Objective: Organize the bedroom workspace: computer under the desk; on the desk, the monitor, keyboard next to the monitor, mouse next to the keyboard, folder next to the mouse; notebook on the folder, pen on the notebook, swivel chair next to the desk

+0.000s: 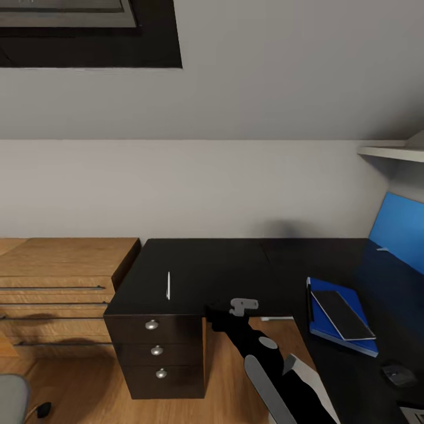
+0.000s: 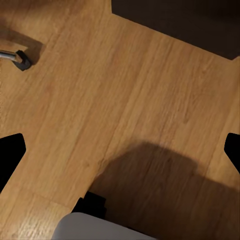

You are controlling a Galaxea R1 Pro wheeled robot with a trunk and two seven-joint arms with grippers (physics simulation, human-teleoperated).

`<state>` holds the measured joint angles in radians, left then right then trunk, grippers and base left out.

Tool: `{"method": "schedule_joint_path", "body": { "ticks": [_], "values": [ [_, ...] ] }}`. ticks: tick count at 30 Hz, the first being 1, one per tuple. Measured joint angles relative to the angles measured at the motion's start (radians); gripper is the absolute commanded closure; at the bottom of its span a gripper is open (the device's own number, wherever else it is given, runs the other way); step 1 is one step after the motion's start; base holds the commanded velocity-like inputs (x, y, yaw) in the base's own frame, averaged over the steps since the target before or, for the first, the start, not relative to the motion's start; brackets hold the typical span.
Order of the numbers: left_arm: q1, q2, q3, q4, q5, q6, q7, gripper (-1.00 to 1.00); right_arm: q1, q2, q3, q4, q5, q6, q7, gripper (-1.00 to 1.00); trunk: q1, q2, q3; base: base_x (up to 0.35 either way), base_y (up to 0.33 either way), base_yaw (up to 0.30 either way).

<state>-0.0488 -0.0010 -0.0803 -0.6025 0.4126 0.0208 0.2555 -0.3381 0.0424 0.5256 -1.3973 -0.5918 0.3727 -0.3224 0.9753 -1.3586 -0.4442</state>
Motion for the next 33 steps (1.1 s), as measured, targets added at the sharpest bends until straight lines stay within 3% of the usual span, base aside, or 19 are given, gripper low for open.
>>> {"method": "schedule_joint_path", "body": {
  "ticks": [5, 8, 12, 13, 17, 20, 24, 31, 33],
  "values": [
    [0.000, 0.000, 0.000, 0.000, 0.001, 0.000, 0.000, -1.00, 0.000, 0.012, -0.007, 0.006, 0.005, -0.005, 0.001, -1.00, -0.019, 0.035, 0.016, 0.000, 0.000, 0.000],
    [0.000, 0.000, 0.000, 0.000, 0.001, 0.000, 0.000, -1.00, -0.018, 0.022, -0.010, 0.153, 0.012, -0.026, -0.011, -1.00, -0.031, 0.056, 0.025, 0.000, 0.000, 0.000],
    [0.000, 0.000, 0.000, 0.000, 0.001, 0.000, 0.000, -1.00, -0.180, 0.046, -0.010, 0.304, 0.015, -0.010, -0.084, -1.00, -0.046, 0.084, 0.038, 0.000, 0.000, 0.000],
    [0.000, -0.001, 0.000, -0.001, 0.000, 0.000, 0.000, -1.00, -0.241, 0.053, -0.010, 0.349, 0.014, 0.008, -0.122, -1.00, -0.050, 0.091, 0.041, 0.000, 0.000, 0.000],
    [0.000, -0.001, -0.001, -0.002, 0.000, -0.007, 0.001, -1.00, -0.394, 0.092, -0.016, 0.505, 0.009, 0.078, -0.214, -1.00, -0.065, 0.119, 0.053, 0.000, 0.000, 0.000],
    [0.000, -0.001, -0.002, -0.003, -0.001, -0.016, 0.002, -1.00, -0.439, 0.102, -0.021, 0.577, 0.006, 0.095, -0.238, -1.00, -0.077, 0.140, 0.063, 0.000, 0.000, 0.000],
    [0.000, -0.005, 0.001, -0.012, -0.003, -0.034, 0.003, -1.00, -0.463, 0.104, -0.025, 0.617, 0.000, 0.097, -0.248, -1.00, -0.092, 0.168, 0.075, 0.000, 0.000, 0.000],
    [0.000, -0.002, 0.004, -0.020, -0.002, -0.152, 0.000, -1.00, -0.458, 0.105, -0.021, 0.623, -0.008, 0.043, -0.253, -1.00, -0.119, 0.217, 0.097, 0.000, 0.000, 0.000],
    [0.000, -0.001, 0.005, -0.019, 0.000, -0.156, 0.000, -1.00, -0.453, 0.104, -0.021, 0.622, -0.008, 0.040, -0.253, -1.00, -0.127, 0.231, 0.103, 0.000, 0.000, 0.000]
  ]
}}
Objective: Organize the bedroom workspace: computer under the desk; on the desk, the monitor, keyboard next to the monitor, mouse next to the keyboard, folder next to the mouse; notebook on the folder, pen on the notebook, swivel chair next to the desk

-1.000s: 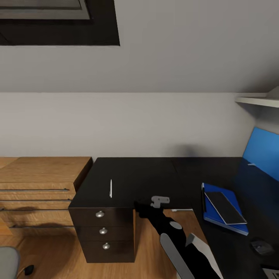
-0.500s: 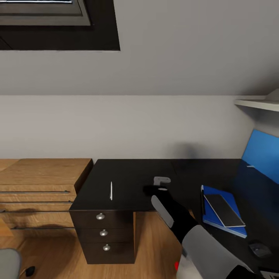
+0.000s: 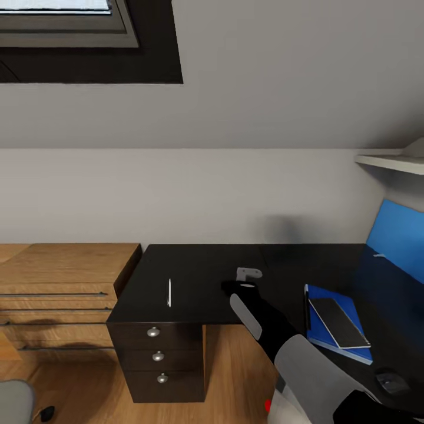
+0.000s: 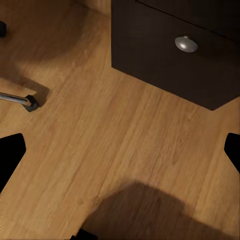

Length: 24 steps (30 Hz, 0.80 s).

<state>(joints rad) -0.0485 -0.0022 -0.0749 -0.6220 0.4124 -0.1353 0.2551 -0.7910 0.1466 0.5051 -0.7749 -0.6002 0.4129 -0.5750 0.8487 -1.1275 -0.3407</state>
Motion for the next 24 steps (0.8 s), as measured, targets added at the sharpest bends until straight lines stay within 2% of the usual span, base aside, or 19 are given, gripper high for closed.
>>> {"method": "schedule_joint_path", "body": {
  "ticks": [6, 10, 16, 18, 20, 23, 24],
  "values": [
    [0.000, 0.003, 0.002, 0.007, 0.004, 0.001, 0.000, -1.00, 0.021, 0.000, 0.000, -0.003, 0.000, -0.004, 0.002, -1.00, -0.023, 0.042, 0.019, 0.000, 0.000, 0.000],
    [0.000, 0.014, 0.004, 0.008, 0.007, 0.002, 0.000, -1.00, 0.027, 0.003, 0.002, -0.003, 0.000, -0.005, 0.002, -1.00, -0.038, 0.070, 0.031, 0.000, 0.000, 0.014],
    [0.000, 0.029, 0.007, 0.008, 0.013, 0.001, -0.001, -1.00, 0.028, 0.003, 0.001, 0.000, 0.000, -0.006, 0.002, -1.00, -0.061, 0.112, 0.050, 0.000, 0.000, 0.165],
    [0.000, 0.043, 0.009, 0.006, 0.028, 0.002, -0.002, -1.00, 0.028, 0.003, 0.001, 0.001, 0.000, -0.006, 0.002, -1.00, -0.069, 0.126, 0.056, 0.000, 0.000, 0.239],
    [0.000, 0.057, 0.011, 0.005, 0.061, 0.003, -0.002, -1.00, 0.029, 0.003, 0.001, 0.002, 0.000, -0.006, 0.002, -1.00, -0.077, 0.140, 0.063, 0.000, 0.000, 0.253],
    [0.000, 0.082, 0.013, 0.003, 0.147, 0.026, -0.003, -1.00, 0.029, 0.003, 0.001, 0.004, 0.001, -0.006, 0.002, -1.00, -0.088, 0.161, 0.072, 0.000, 0.000, 0.261],
    [0.000, 0.085, 0.012, 0.003, 0.159, 0.036, -0.004, -1.00, 0.029, 0.003, 0.001, 0.005, 0.001, -0.006, 0.002, -1.00, -0.092, 0.168, 0.075, 0.000, 0.000, 0.263]
  ]
}}
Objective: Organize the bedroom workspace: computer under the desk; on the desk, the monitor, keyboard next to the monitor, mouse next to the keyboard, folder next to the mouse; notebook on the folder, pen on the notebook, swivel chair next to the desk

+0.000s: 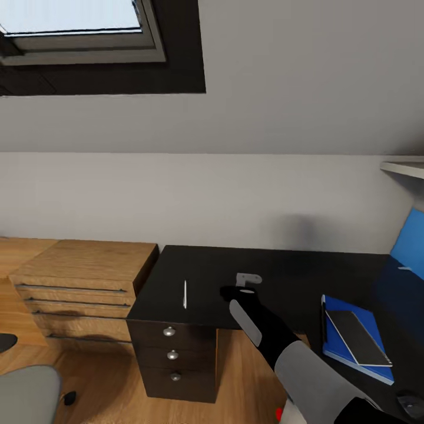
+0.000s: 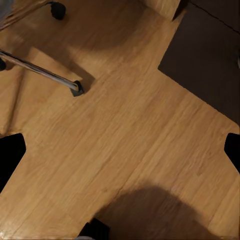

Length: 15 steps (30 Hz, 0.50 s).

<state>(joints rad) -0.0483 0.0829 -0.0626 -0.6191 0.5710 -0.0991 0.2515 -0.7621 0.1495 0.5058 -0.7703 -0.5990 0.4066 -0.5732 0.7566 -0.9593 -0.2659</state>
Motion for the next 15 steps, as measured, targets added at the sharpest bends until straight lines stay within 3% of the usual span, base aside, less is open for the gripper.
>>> {"method": "schedule_joint_path", "body": {
  "ticks": [6, 15],
  "values": [
    [0.000, 0.011, 0.000, 0.001, 0.039, 0.081, -0.003, -1.00, 0.001, 0.001, 0.001, 0.005, 0.000, 0.000, 0.000, -1.00, -0.023, 0.042, 0.017, 0.000, 0.000, 0.143],
    [0.000, 0.009, -0.001, 0.001, 0.046, 0.096, -0.002, -1.00, 0.001, 0.000, 0.001, 0.004, -0.001, 0.000, -0.001, -1.00, -0.023, 0.042, 0.017, 0.000, 0.000, 0.010]
  ]
}}
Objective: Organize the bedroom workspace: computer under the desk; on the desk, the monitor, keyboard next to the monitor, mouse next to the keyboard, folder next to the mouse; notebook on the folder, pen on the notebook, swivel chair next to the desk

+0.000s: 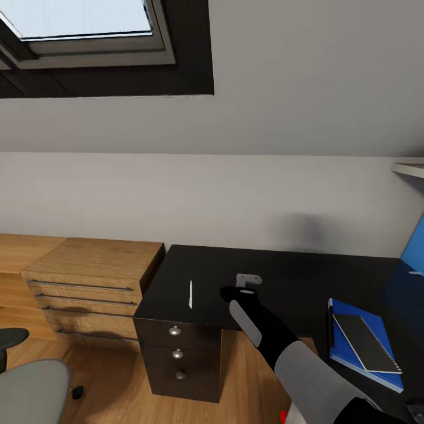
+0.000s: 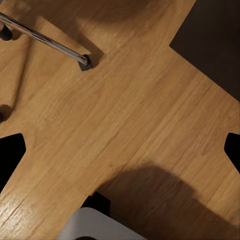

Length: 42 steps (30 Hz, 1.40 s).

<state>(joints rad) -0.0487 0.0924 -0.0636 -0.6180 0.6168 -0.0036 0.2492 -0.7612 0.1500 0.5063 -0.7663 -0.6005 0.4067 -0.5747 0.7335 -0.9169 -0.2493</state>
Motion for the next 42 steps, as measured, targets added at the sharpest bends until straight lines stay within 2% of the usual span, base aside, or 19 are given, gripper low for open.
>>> {"method": "schedule_joint_path", "body": {
  "ticks": [14, 18, 29, 33, 37, 39, 40, 42],
  "values": [
    [0.000, -0.002, -0.002, 0.000, -0.001, -0.001, 0.001, -1.00, 0.000, 0.002, 0.002, 0.006, 0.002, -0.001, 0.004, -1.00, -0.001, 0.000, 0.000, 0.221, 0.186, 0.079],
    [0.000, -0.002, -0.002, 0.000, -0.001, -0.001, 0.001, -1.00, 0.000, 0.002, 0.002, 0.031, 0.002, -0.045, 0.010, -1.00, -0.001, 0.000, 0.000, 0.266, 0.235, 0.001],
    [0.000, -0.003, -0.002, 0.000, -0.001, -0.001, 0.002, -1.00, 0.000, 0.013, 0.011, 0.110, 0.009, -0.062, 0.011, -1.00, -0.001, 0.000, 0.000, 0.261, 0.231, 0.000],
    [0.000, -0.003, -0.001, 0.000, -0.001, -0.001, 0.003, -1.00, 0.000, 0.024, 0.010, 0.169, 0.010, -0.064, 0.012, -1.00, 0.000, 0.000, 0.000, 0.104, 0.085, 0.000],
    [0.000, -0.002, 0.000, -0.004, -0.001, -0.001, 0.004, -1.00, -0.001, 0.025, 0.010, 0.240, 0.008, -0.079, 0.013, -1.00, 0.000, 0.000, 0.000, 0.025, 0.020, 0.000],
    [0.000, -0.002, 0.001, -0.023, 0.000, 0.000, 0.004, -1.00, -0.001, 0.025, 0.010, 0.257, 0.008, -0.084, 0.014, -1.00, 0.000, 0.000, 0.000, 0.005, 0.004, 0.000],
    [0.000, -0.002, 0.003, -0.071, 0.000, 0.001, 0.004, -1.00, -0.001, 0.025, 0.010, 0.267, 0.008, -0.087, 0.019, -1.00, 0.000, 0.000, 0.000, 0.002, 0.002, 0.000],
    [0.000, -0.003, 0.003, -0.094, 0.000, 0.001, 0.004, -1.00, -0.002, 0.025, 0.010, 0.268, 0.007, -0.088, 0.021, -1.00, 0.004, -0.007, -0.003, 0.001, 0.000, 0.000]
  ]
}}
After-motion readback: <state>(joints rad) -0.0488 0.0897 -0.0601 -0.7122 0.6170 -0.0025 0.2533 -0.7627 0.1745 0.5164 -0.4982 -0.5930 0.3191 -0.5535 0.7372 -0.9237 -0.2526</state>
